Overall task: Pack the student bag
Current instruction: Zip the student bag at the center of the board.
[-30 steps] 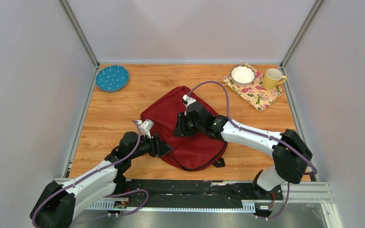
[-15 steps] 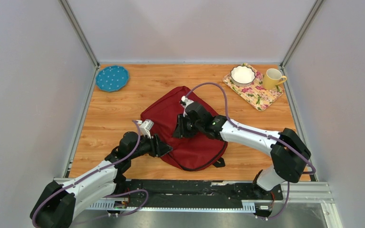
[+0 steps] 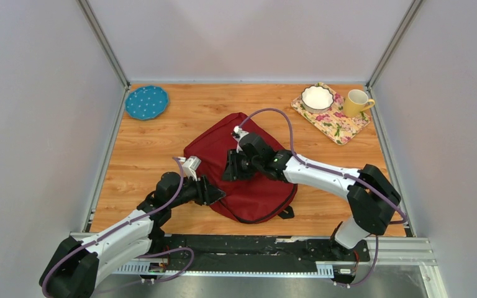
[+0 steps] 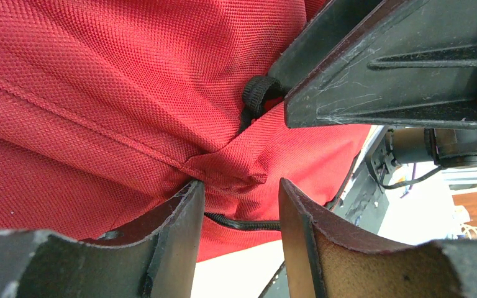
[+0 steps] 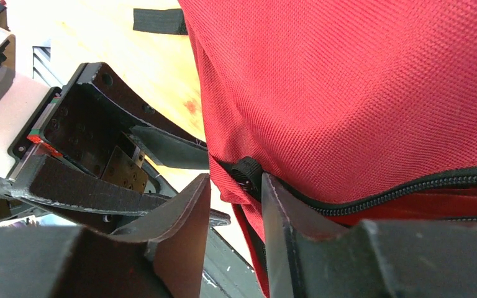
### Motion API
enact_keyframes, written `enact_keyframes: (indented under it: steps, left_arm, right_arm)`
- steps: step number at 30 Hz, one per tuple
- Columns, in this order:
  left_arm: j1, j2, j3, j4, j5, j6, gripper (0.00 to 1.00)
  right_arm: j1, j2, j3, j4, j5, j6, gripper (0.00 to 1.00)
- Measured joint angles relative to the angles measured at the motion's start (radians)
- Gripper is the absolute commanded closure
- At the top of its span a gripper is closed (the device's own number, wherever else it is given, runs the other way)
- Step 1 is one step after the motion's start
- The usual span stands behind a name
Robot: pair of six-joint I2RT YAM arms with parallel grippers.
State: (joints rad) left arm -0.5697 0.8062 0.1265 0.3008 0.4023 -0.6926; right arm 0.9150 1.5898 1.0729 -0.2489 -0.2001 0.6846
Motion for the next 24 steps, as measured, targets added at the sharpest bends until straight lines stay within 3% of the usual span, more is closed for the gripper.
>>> enact_keyframes:
  steps: [20,23,24]
  left_arm:
    - [0.000,-0.026,0.000,0.002,-0.001,-0.001,0.45]
    - [0.000,-0.029,0.000,0.002,-0.001,-0.002,0.45]
    - [0.000,-0.029,0.000,0.002,-0.001,-0.002,0.45]
  right_arm:
    - [0.053,0.072,0.087,-0.084,0.127,-0.019,0.70]
    - [0.055,0.076,0.090,-0.091,0.140,-0.019,0.76]
    - [0.056,0.078,0.092,-0.092,0.144,-0.019,0.85]
